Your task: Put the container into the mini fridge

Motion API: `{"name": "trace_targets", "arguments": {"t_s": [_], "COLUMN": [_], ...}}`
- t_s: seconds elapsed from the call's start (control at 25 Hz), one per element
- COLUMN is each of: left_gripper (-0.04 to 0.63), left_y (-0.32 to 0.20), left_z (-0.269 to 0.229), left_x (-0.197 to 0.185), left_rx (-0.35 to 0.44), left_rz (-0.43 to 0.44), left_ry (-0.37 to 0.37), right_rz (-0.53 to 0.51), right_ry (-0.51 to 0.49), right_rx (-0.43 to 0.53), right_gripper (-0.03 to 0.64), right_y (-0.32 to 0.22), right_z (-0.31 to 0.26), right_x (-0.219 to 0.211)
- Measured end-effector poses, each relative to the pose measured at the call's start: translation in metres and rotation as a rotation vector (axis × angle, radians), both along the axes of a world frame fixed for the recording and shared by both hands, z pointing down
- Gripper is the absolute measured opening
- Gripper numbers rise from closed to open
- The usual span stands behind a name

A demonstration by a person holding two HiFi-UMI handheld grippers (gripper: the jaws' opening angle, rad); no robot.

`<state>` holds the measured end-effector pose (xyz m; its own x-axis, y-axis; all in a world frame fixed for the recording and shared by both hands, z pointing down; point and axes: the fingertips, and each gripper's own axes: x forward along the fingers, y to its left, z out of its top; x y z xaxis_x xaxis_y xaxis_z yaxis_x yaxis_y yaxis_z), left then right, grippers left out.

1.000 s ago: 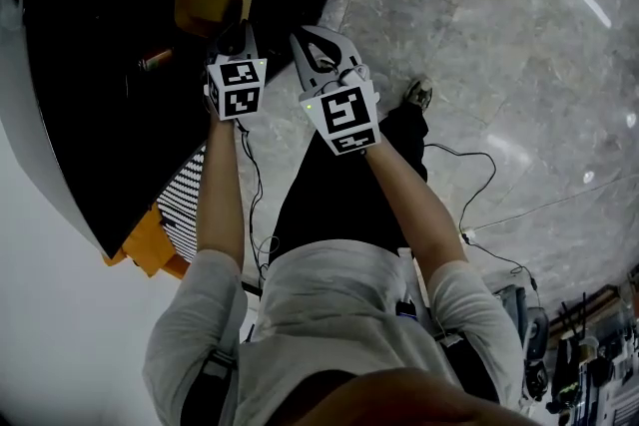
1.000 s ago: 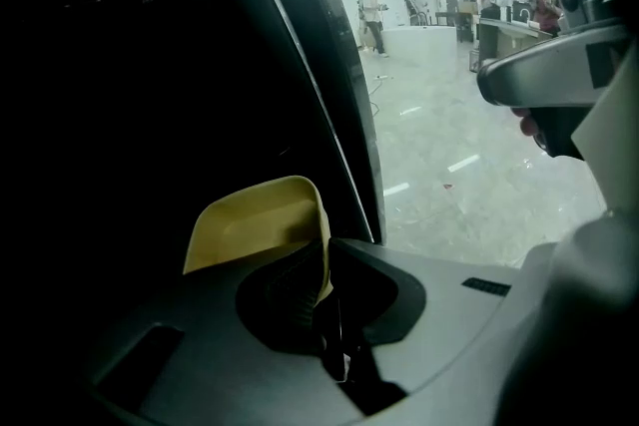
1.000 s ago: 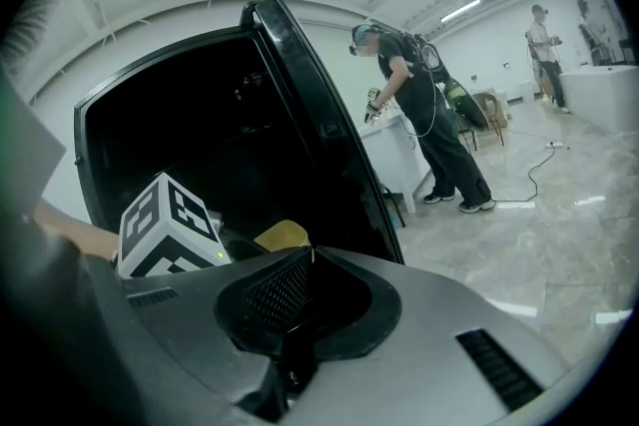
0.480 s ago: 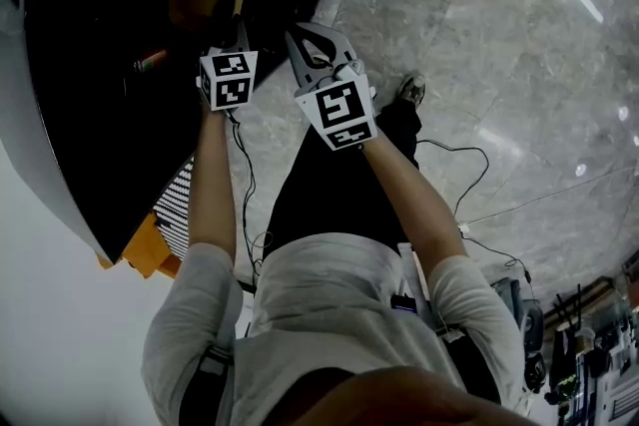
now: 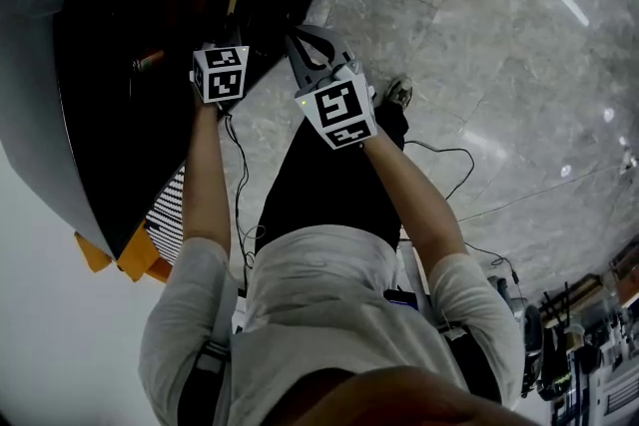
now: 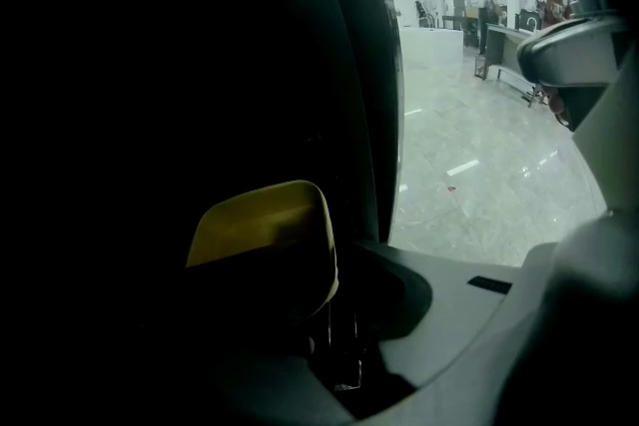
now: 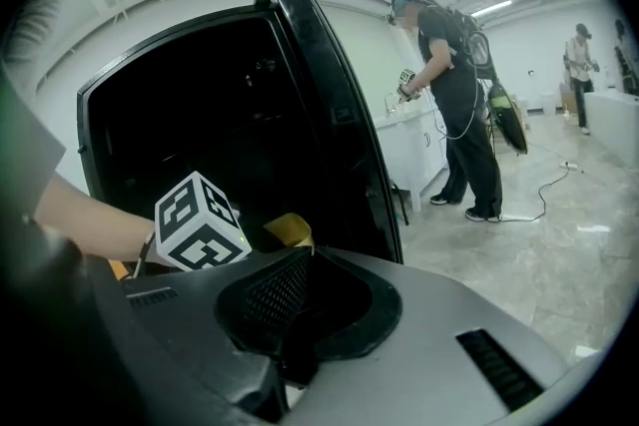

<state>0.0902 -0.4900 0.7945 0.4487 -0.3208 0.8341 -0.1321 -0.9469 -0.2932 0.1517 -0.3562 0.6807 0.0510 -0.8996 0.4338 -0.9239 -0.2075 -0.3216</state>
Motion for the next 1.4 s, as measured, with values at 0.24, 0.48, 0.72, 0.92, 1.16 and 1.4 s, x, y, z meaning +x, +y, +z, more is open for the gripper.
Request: {"name": "trace_targets", "arguments": {"t_s": [0.24,0.48,0.72,0.92,1.16,1.4], "left_gripper": [0.091,0.09,0.089,0.089,0.089,0.021], "left_y": [0.0,0.002,0.024,0.049,0.108,0.153], "left_z": [-0.031,-0.056,-0.088,-0.116,-0.178,-0.248], "left_x": [0.009,0.017,0.019,0.025,0.037,0.038], "left_rx": [0.031,0.057,0.064,0.043,-0.055,-0.037], "left_rz": [0.005,-0.01,-0.009,-0.037,-0.056,-0.077], "left_ry": [0.067,0.1,0.168,0.219,0.356,0.488], "right_rz": [-0.004,-0.054,-0.072,-0.065,-0.067,-0.024], "right_ry": [0.015,0.052,0.069,0.101,0.139,0.178], "right_rx": [-0.019,-0.032,-0.031,-0.032,-0.005,0.049], "right_gripper": [0.04,0.04,0.04,0.04,0.04,0.038], "right_y": [0.002,0.006,0.018,0.038,0.063,0.094], "right_z": [-0.014,-0.028,-0.051,-0.072,-0.111,-0.163], "right_x": [0.002,0.005,0.005,0.017,0.022,0.031]}}
